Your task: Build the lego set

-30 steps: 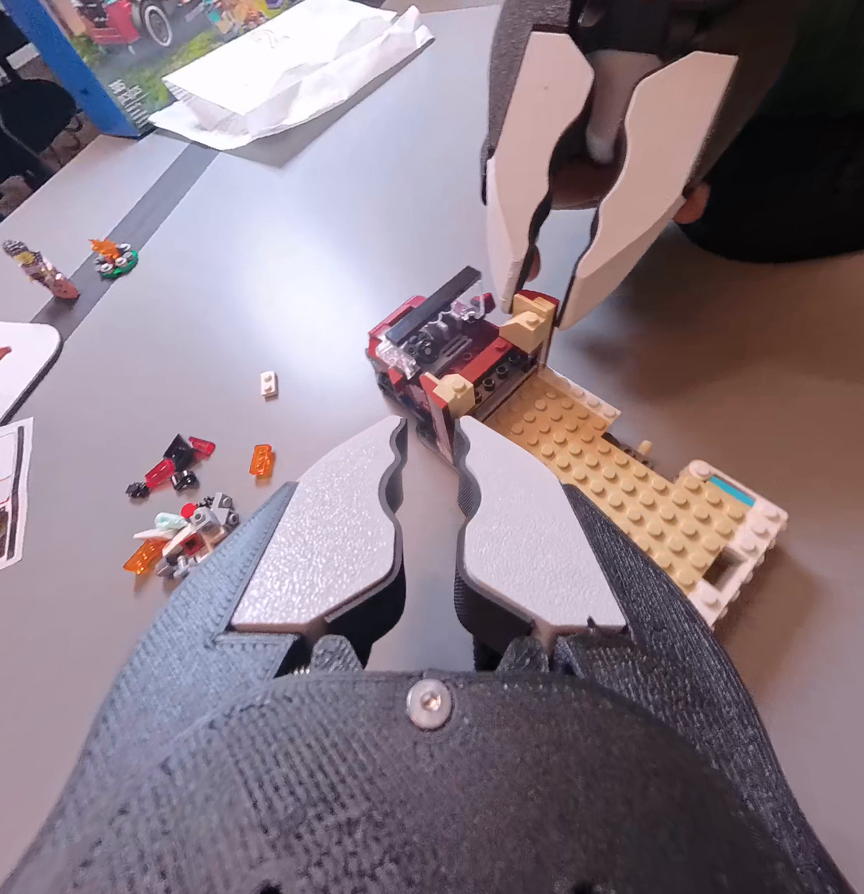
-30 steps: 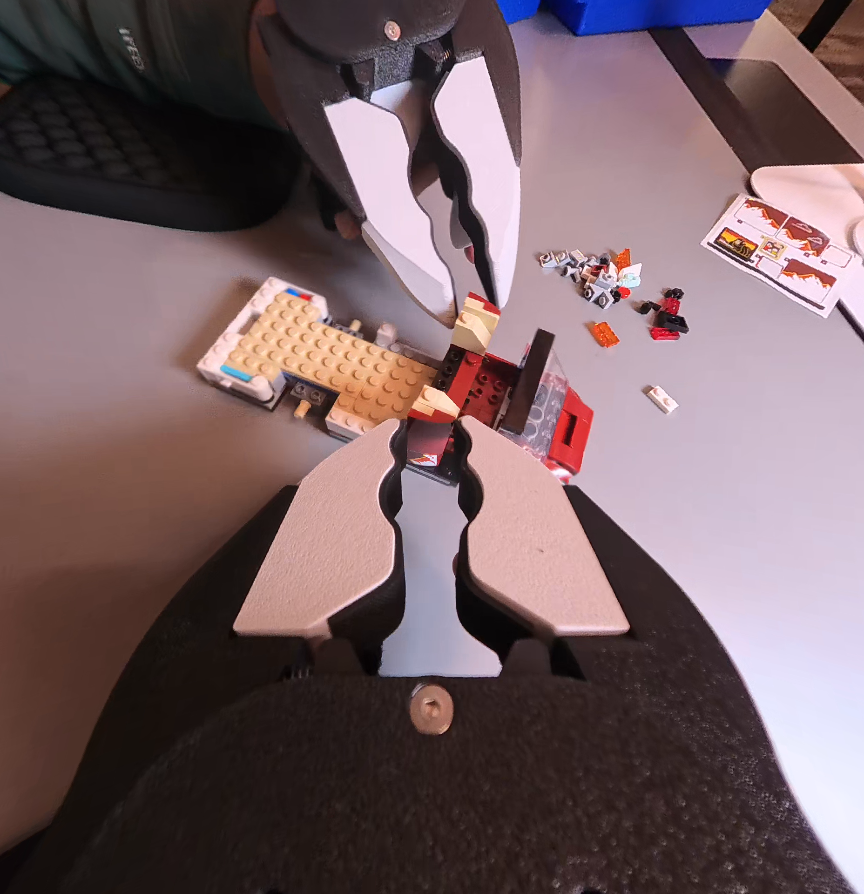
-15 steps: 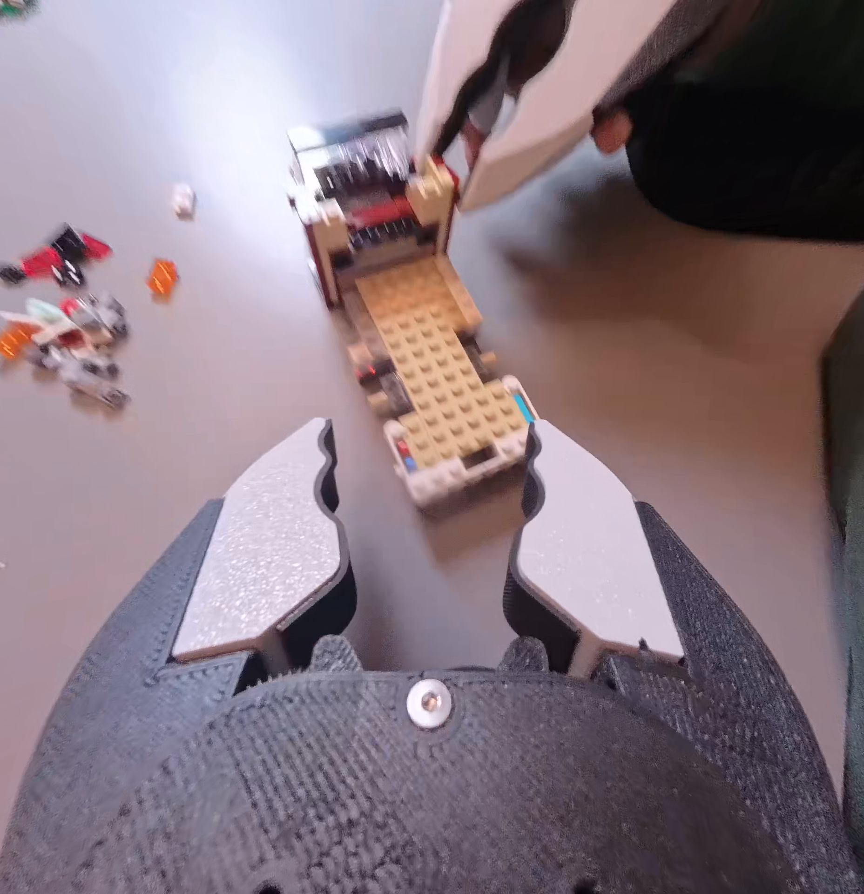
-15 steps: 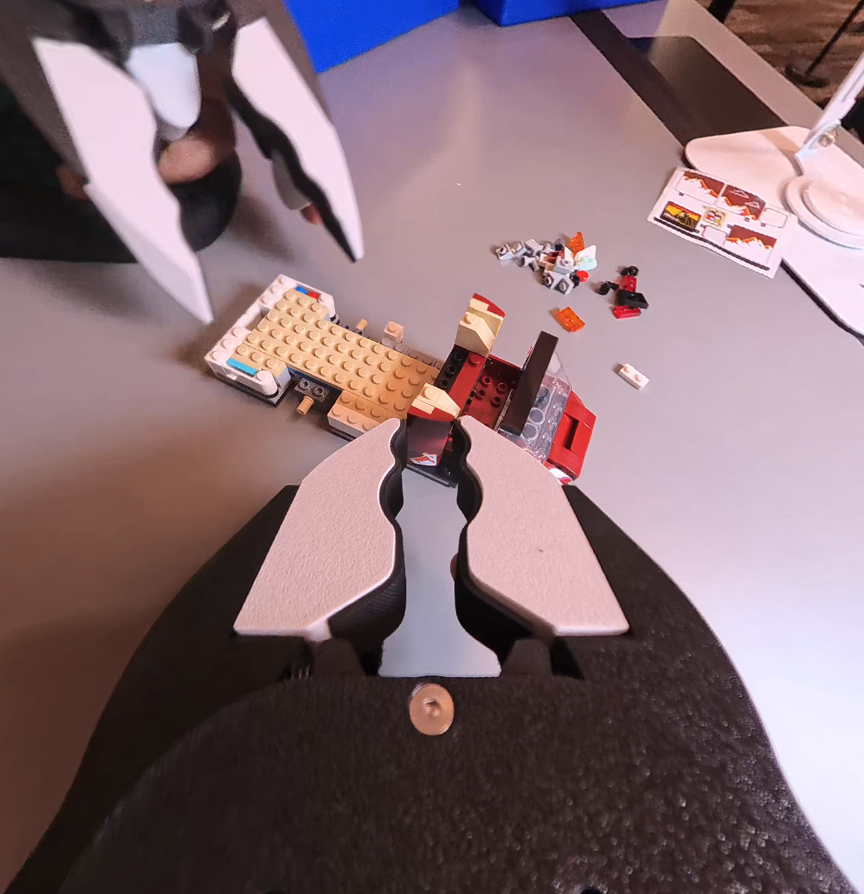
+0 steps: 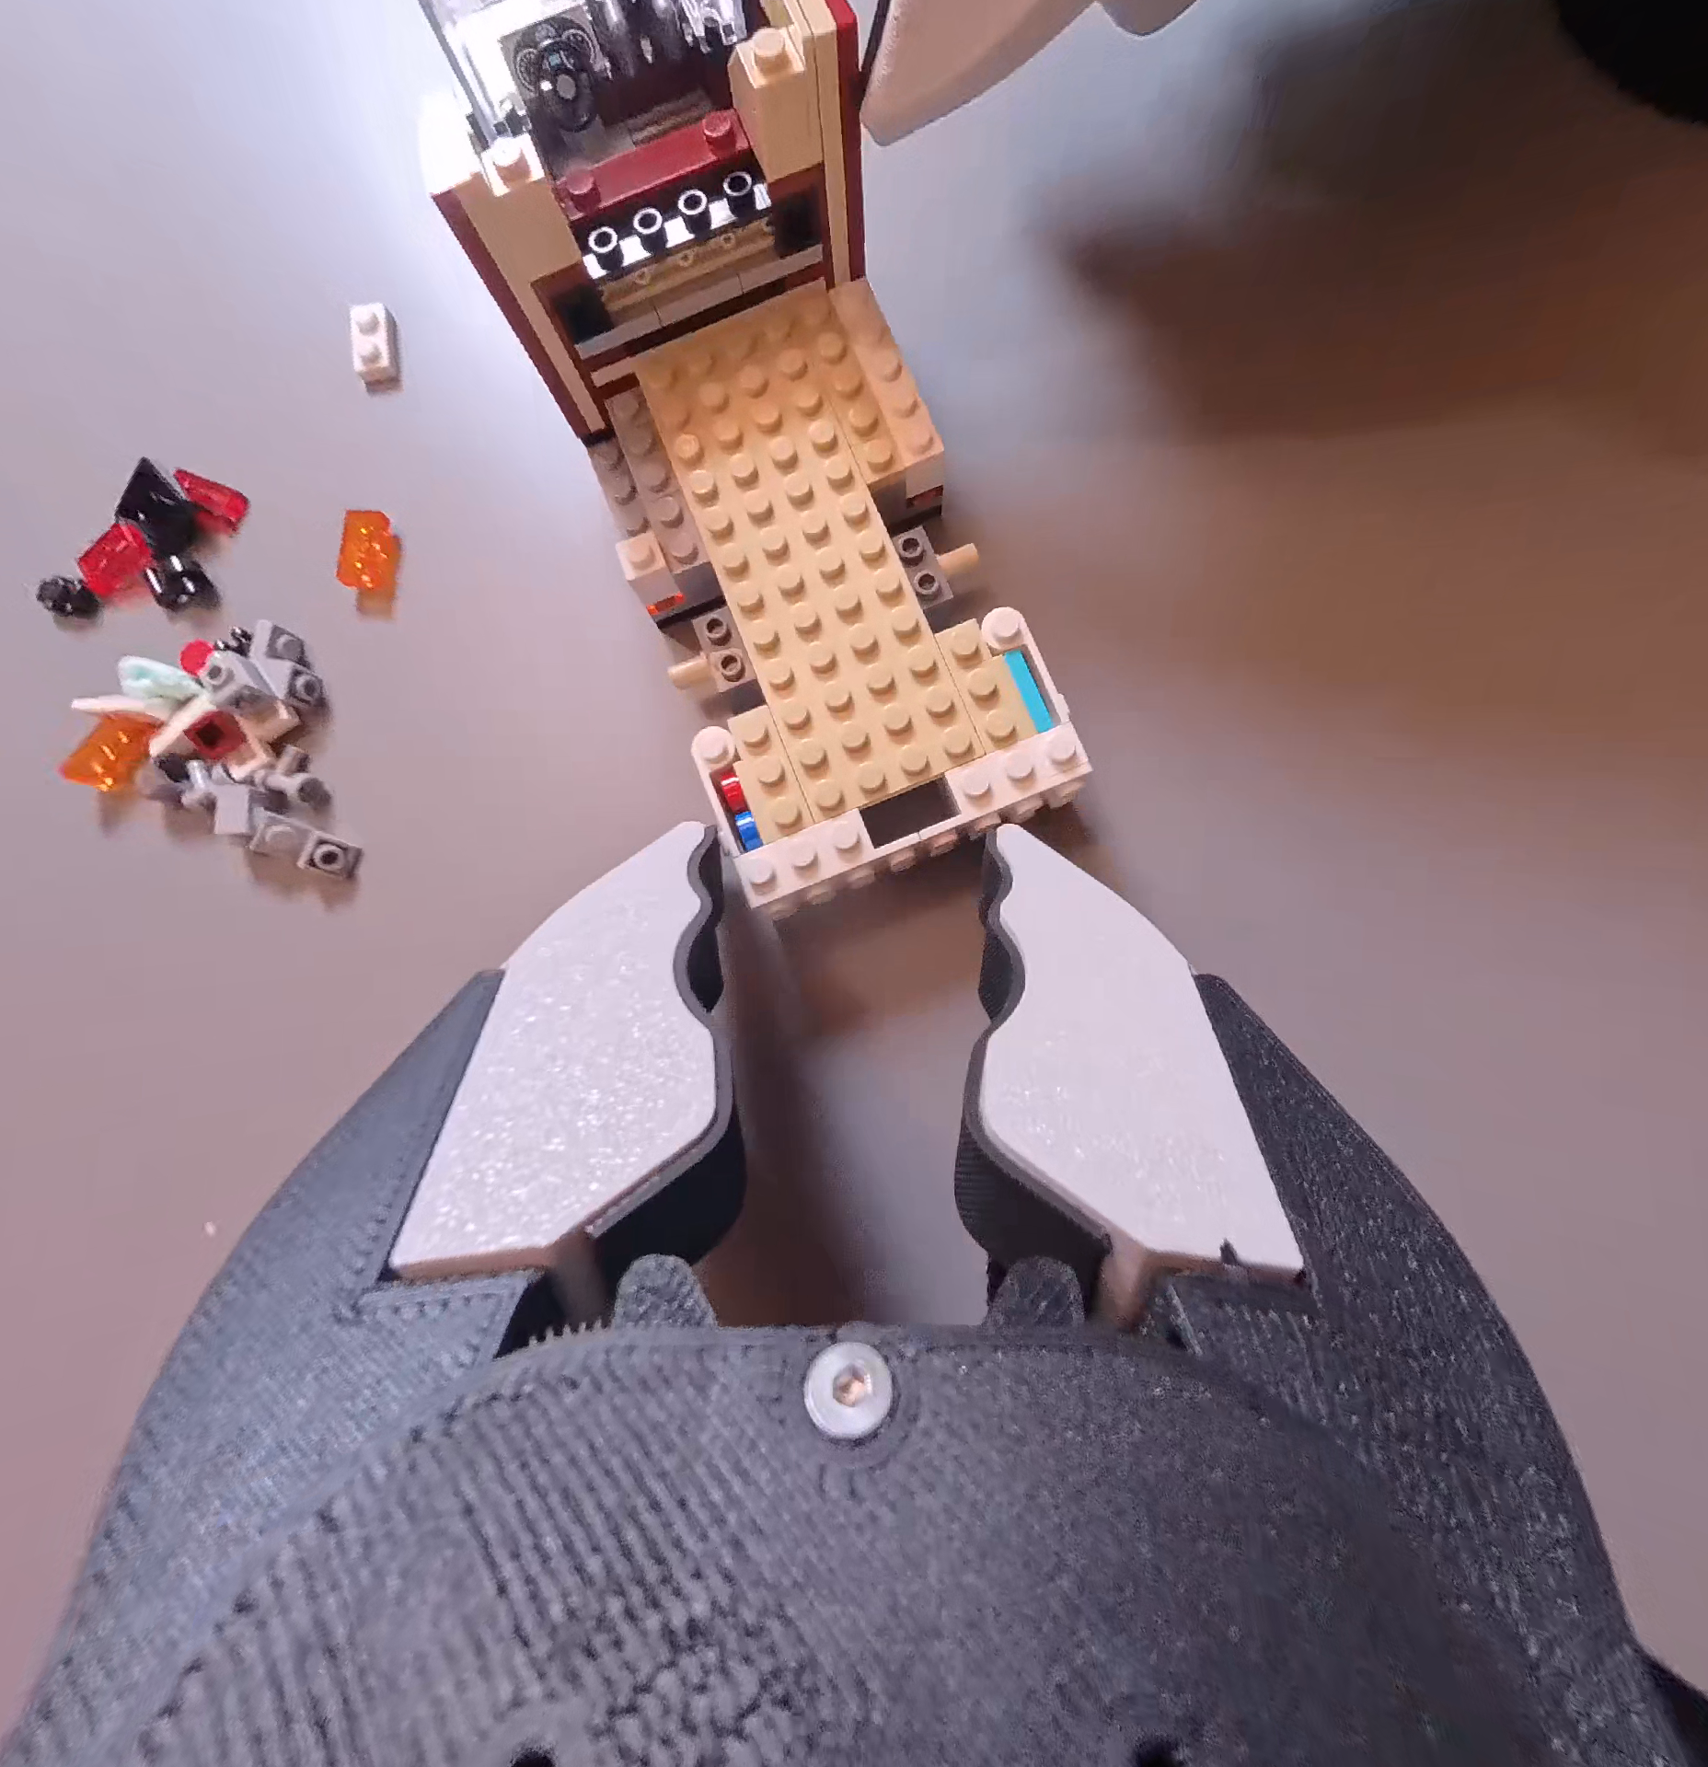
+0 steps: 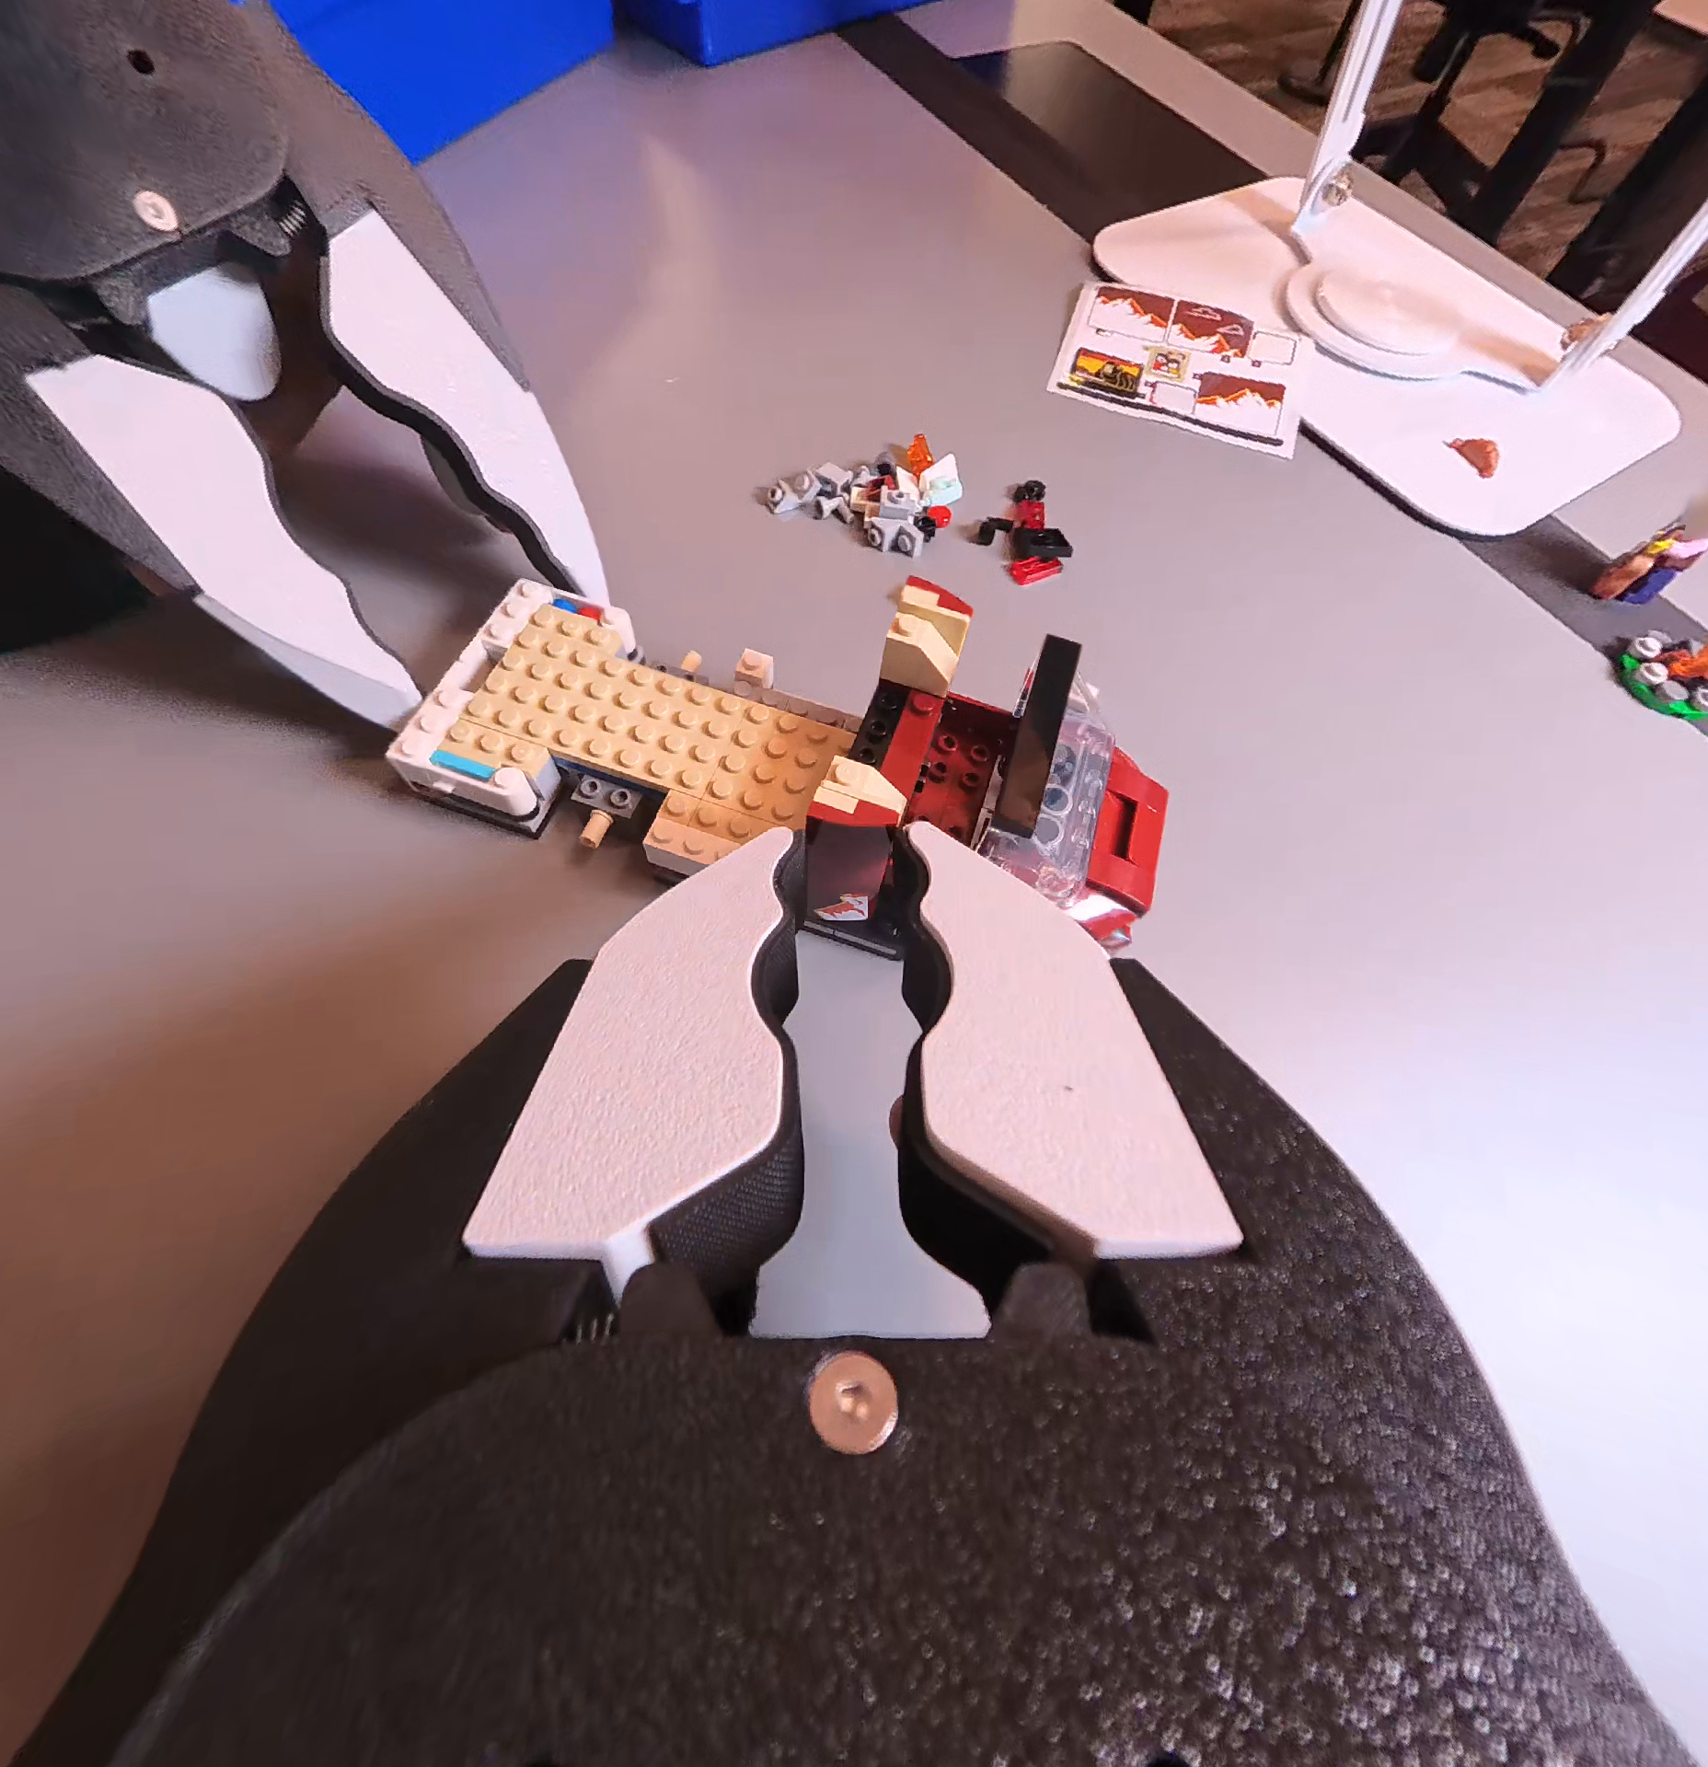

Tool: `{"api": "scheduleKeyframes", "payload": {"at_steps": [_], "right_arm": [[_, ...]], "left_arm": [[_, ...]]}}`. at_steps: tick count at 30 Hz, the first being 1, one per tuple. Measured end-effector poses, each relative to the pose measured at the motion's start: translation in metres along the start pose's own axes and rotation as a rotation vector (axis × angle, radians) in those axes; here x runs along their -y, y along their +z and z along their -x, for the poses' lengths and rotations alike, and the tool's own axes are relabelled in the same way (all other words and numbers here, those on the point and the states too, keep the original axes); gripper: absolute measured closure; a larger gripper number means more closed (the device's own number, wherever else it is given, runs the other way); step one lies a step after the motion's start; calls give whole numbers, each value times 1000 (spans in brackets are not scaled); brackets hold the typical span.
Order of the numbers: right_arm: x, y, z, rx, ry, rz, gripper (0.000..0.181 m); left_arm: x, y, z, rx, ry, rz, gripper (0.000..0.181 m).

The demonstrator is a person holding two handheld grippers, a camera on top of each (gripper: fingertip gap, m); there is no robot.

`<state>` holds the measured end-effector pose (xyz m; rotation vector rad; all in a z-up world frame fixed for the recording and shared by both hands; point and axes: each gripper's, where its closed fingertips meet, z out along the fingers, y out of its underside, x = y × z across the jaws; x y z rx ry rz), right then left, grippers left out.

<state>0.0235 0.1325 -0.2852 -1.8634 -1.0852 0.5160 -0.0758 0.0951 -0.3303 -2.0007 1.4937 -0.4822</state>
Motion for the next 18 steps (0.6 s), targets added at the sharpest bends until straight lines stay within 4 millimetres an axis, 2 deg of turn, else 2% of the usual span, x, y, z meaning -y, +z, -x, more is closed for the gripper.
{"api": "scheduleKeyframes", "payload": {"at_steps": [6,8,10,12,14,18], "right_arm": [[4,-2,-6,-14,14,-12,163],[14,-14,-2,24,3,-21,156],[38,-32,-11,5,-2,-103,156],[68,-50,-30,-58,-12,-217,156],[92,-57,-58,-147,-32,-287,156],[143,-48,-120,-286,-40,-400,156]], "left_arm": [[0,2,22,-81,45,-28,128],[2,0,25,-113,21,-78,118],[15,-9,29,-131,-28,-221,117],[25,-21,36,-111,-71,-350,119],[34,-34,49,-34,-85,-465,125],[51,-59,74,137,-125,-618,134]]}}
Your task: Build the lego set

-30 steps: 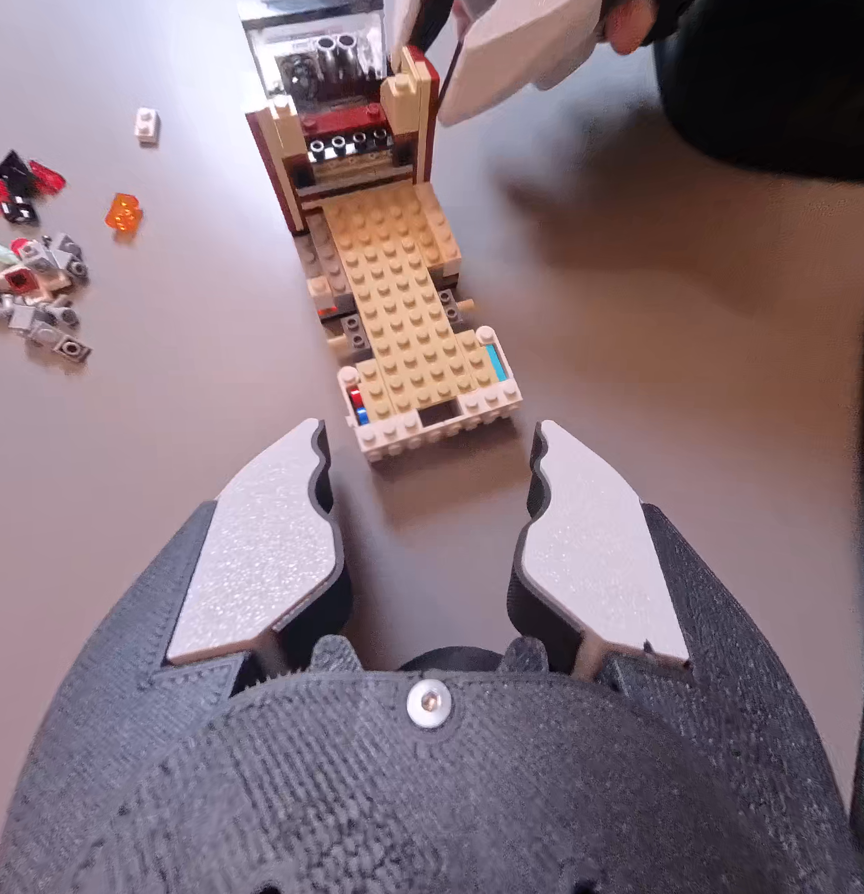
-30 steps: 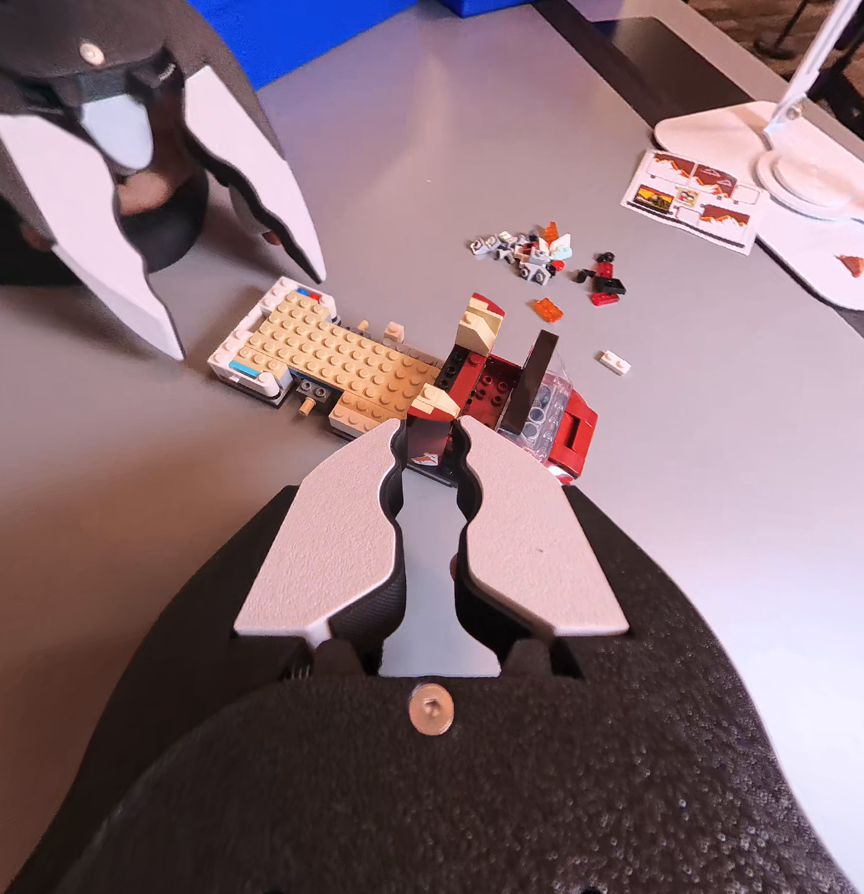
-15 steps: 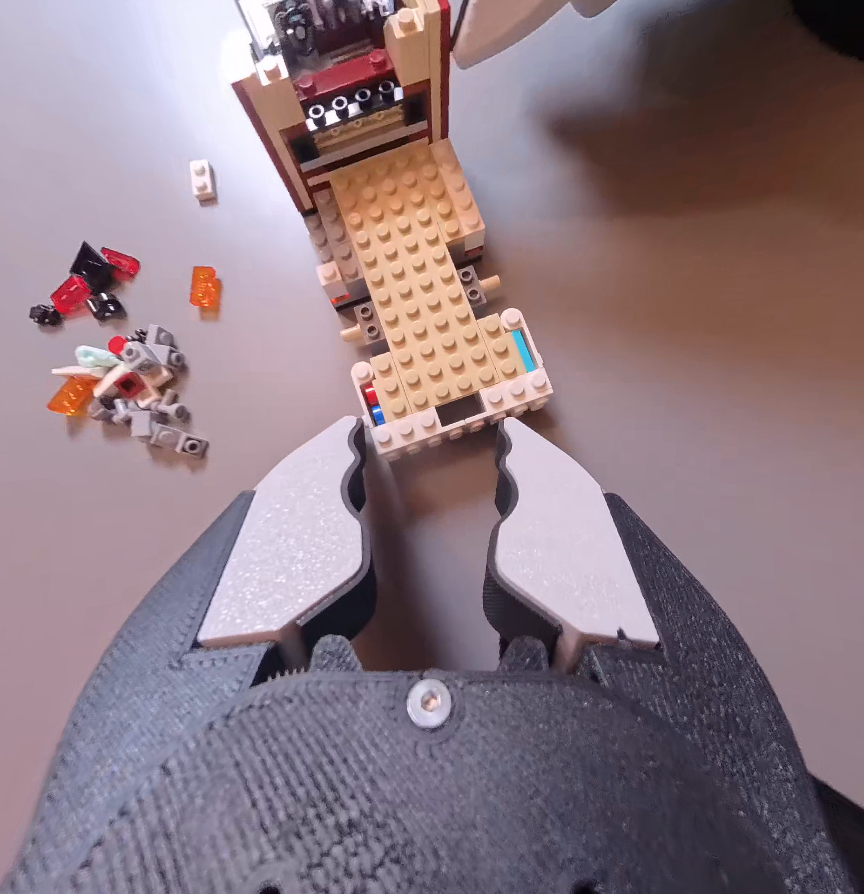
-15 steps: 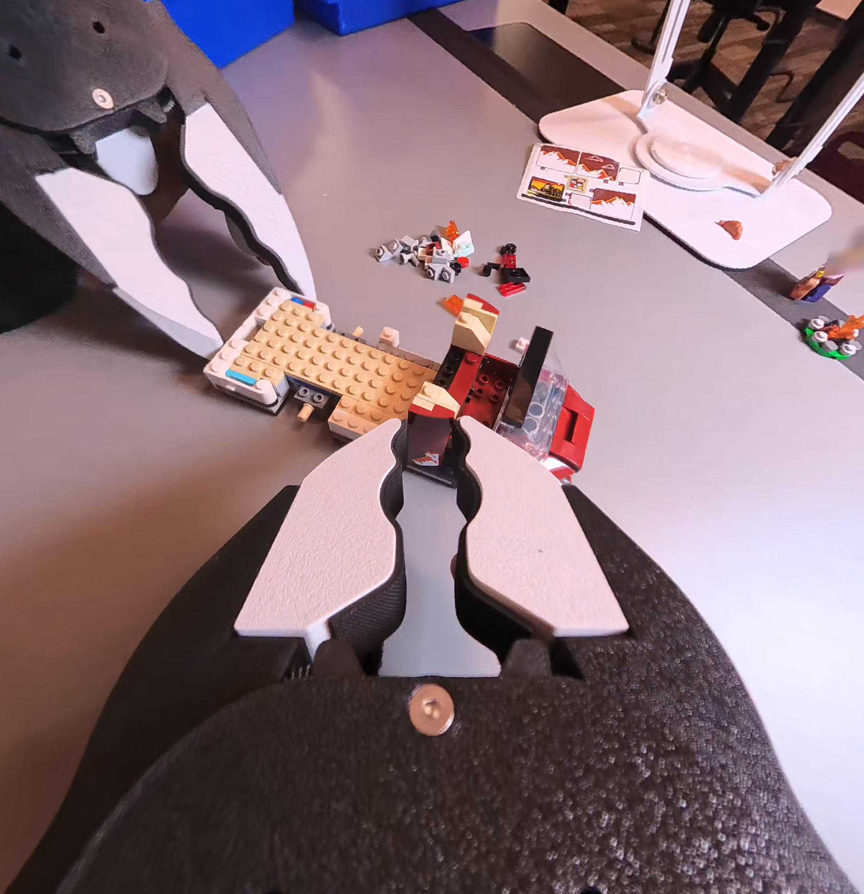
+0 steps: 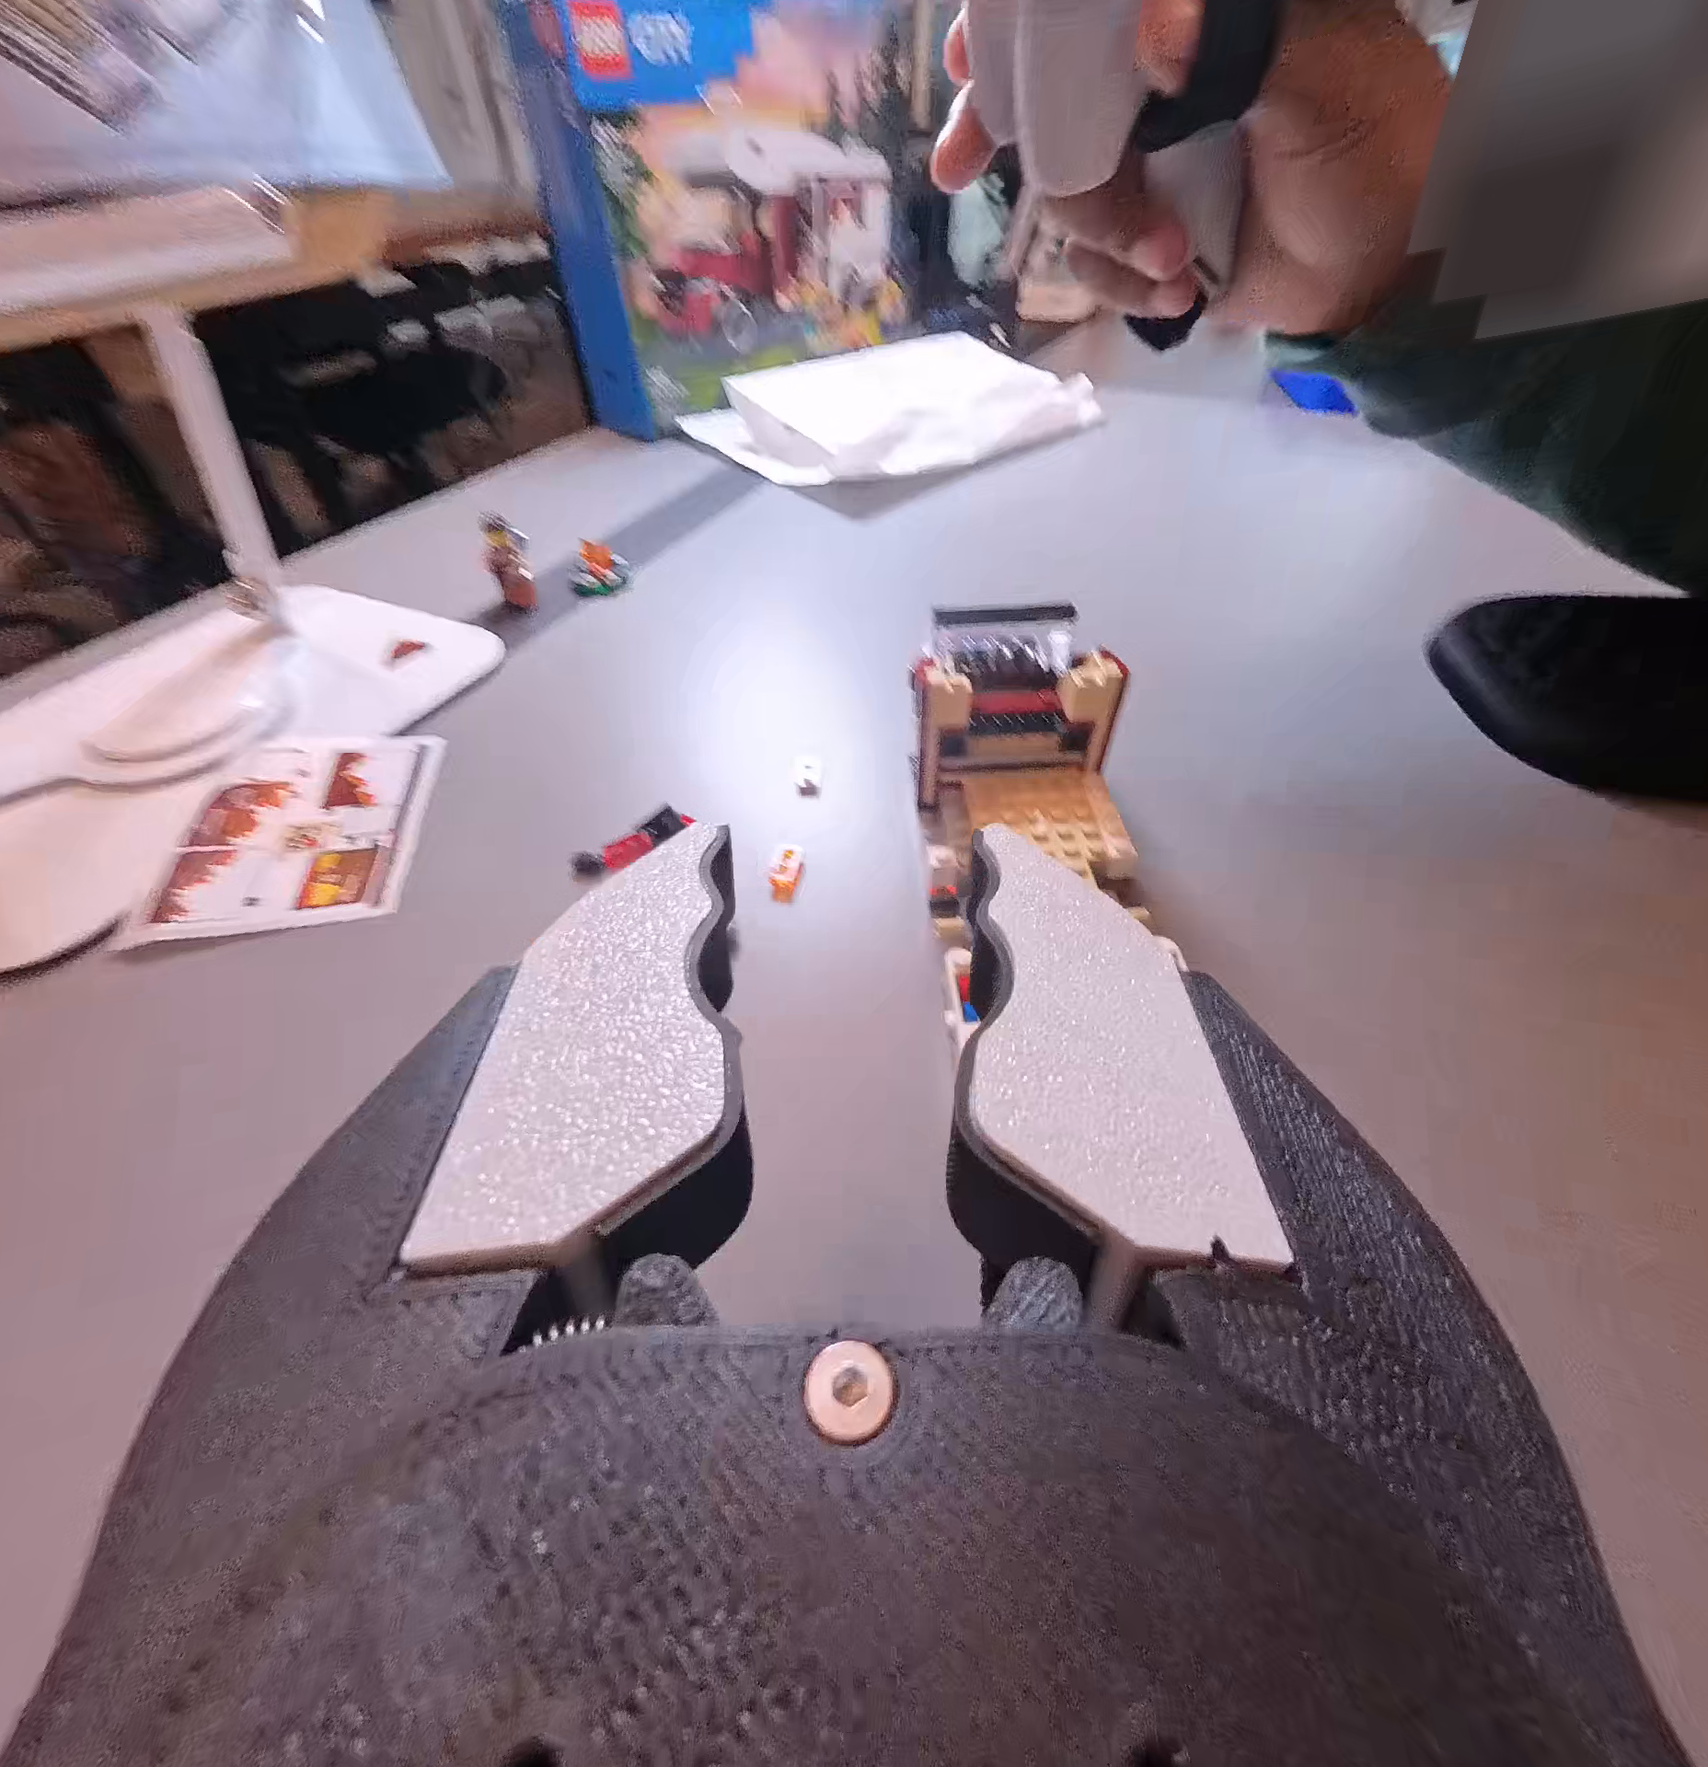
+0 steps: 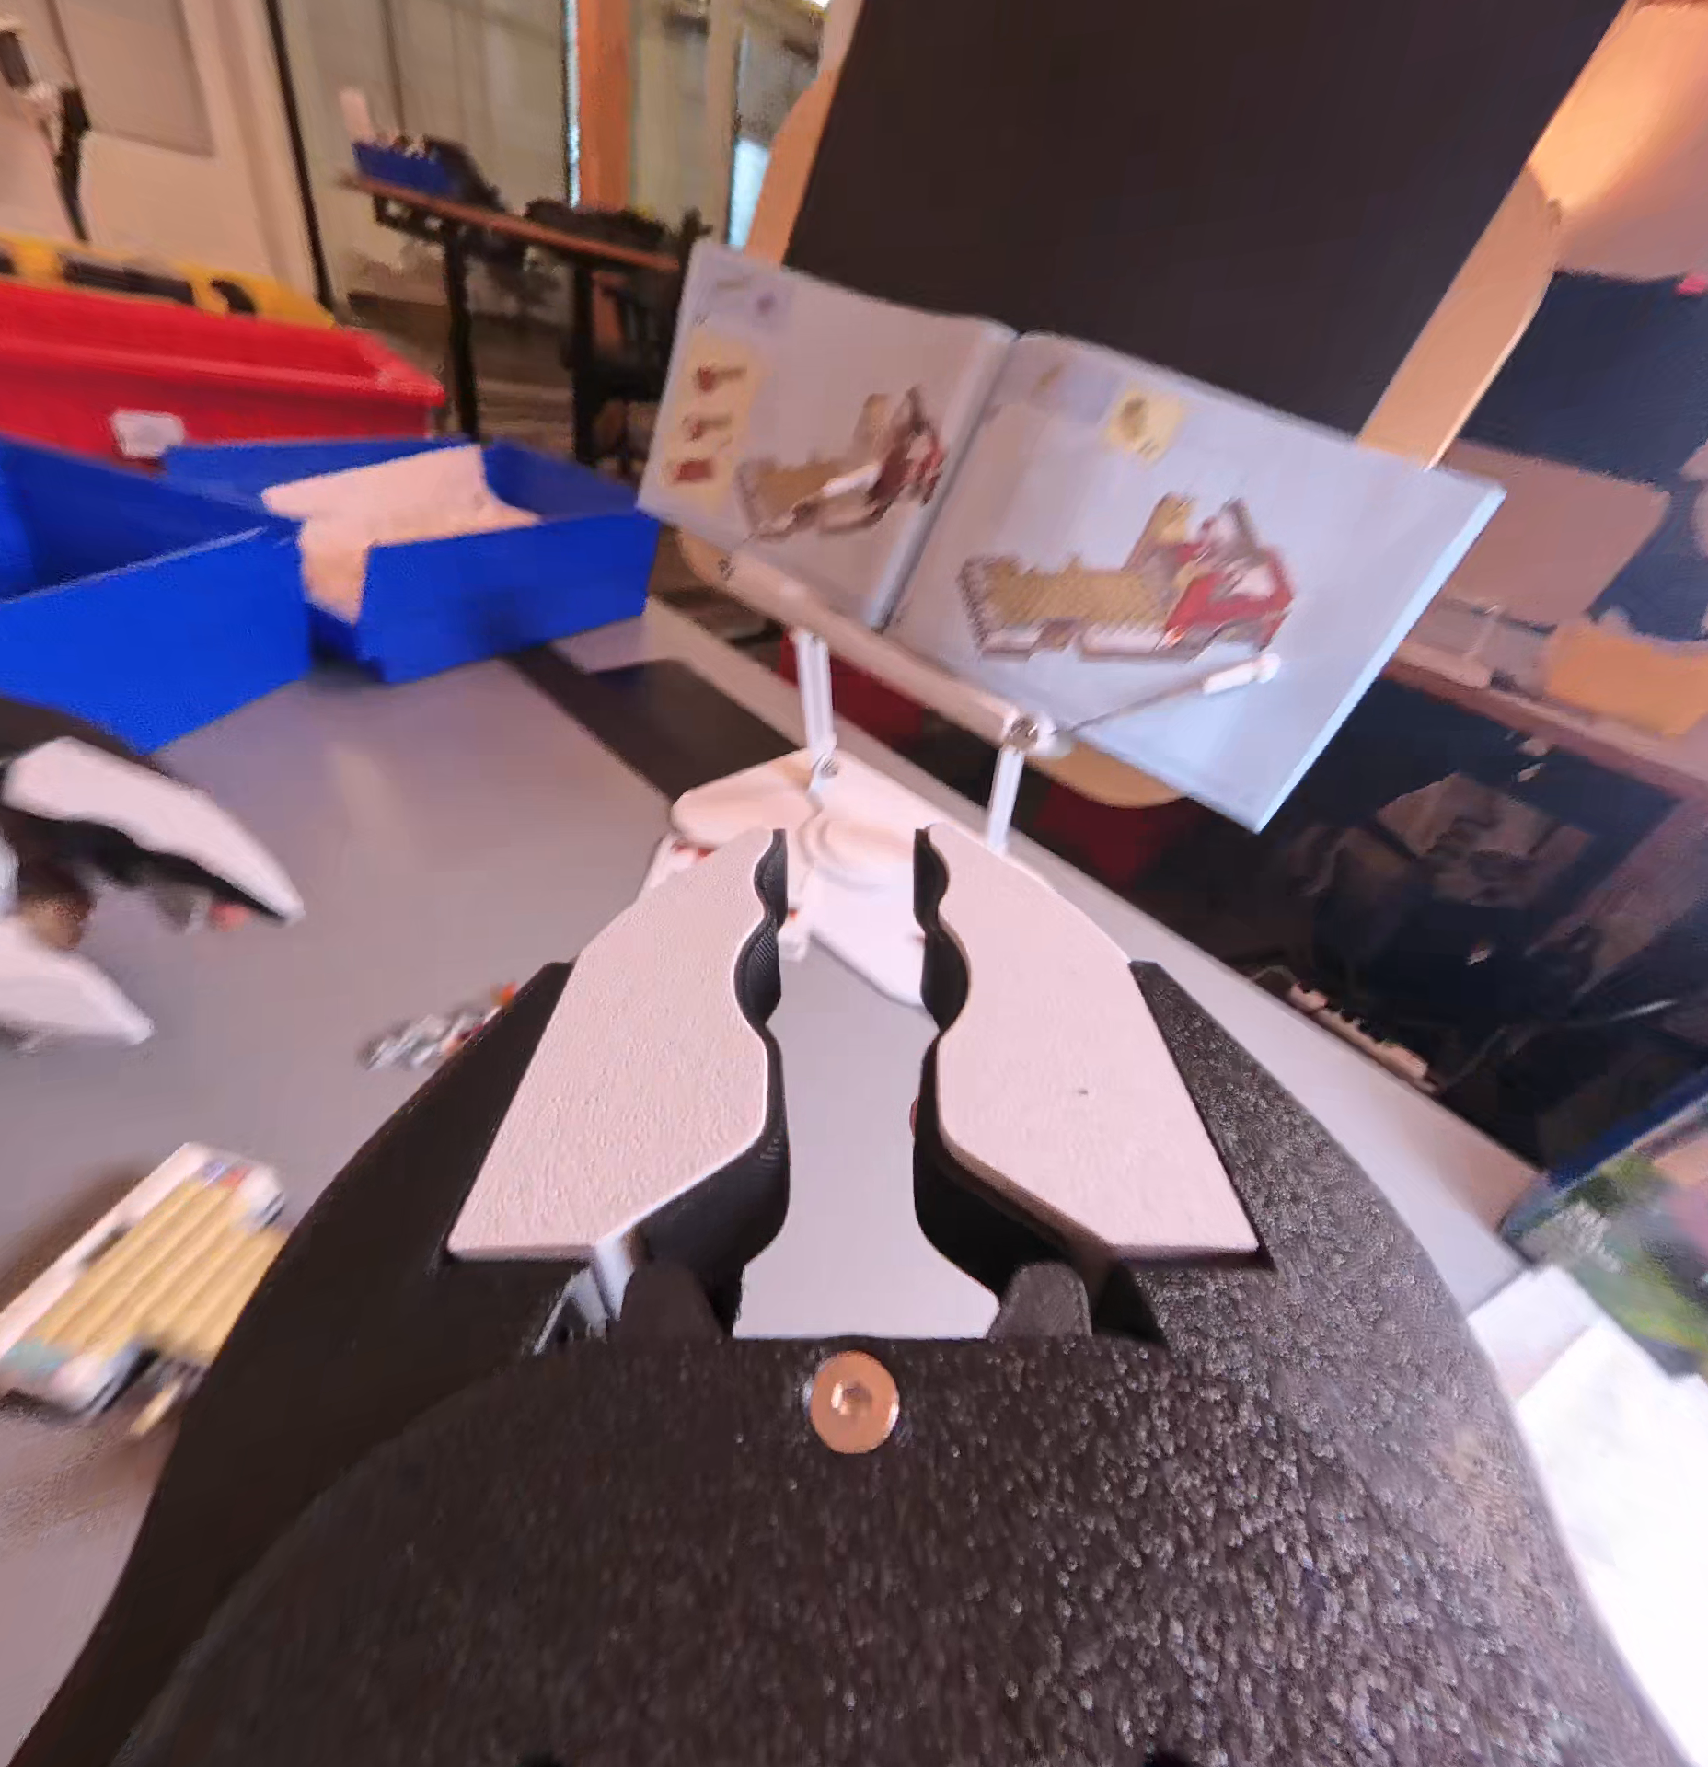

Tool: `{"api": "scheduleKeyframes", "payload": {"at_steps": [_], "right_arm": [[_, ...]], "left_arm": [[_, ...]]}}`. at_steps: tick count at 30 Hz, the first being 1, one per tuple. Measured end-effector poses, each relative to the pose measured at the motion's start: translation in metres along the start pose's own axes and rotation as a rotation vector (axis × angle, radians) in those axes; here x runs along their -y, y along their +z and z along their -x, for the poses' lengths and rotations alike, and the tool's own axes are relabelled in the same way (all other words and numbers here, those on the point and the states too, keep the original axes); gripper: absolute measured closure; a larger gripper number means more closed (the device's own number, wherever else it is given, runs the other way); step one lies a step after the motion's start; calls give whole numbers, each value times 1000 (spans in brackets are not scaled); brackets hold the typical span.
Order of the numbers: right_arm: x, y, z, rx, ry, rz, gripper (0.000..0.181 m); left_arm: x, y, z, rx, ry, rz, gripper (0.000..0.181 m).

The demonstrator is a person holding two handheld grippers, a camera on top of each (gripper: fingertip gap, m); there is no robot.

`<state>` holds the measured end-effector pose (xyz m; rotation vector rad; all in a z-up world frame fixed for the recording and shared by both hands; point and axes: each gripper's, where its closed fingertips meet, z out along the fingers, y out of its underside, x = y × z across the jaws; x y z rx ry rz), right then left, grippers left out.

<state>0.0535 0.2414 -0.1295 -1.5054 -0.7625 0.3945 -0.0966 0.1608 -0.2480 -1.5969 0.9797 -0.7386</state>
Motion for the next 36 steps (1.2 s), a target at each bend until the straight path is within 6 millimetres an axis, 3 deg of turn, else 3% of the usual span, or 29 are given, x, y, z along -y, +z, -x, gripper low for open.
{"api": "scheduleKeyframes", "payload": {"at_steps": [5,8,12,21,29,33,36], "right_arm": [[42,76,-63,-166,-38,-110,163],[45,120,-93,-239,-25,-103,167],[38,153,-109,-283,16,-88,172],[23,164,-112,-282,29,-89,174],[27,165,-121,-282,32,-102,174],[13,158,-126,-314,49,-83,172],[0,148,-133,-358,79,-88,161]], "left_arm": [[17,-16,28,213,48,-97,139],[19,-23,41,288,59,-114,141],[21,-30,52,337,14,-141,148],[14,-28,59,387,28,-121,153],[8,-24,59,402,78,-89,153],[7,-23,59,399,74,-83,154],[6,-21,59,399,78,-74,154]]}}
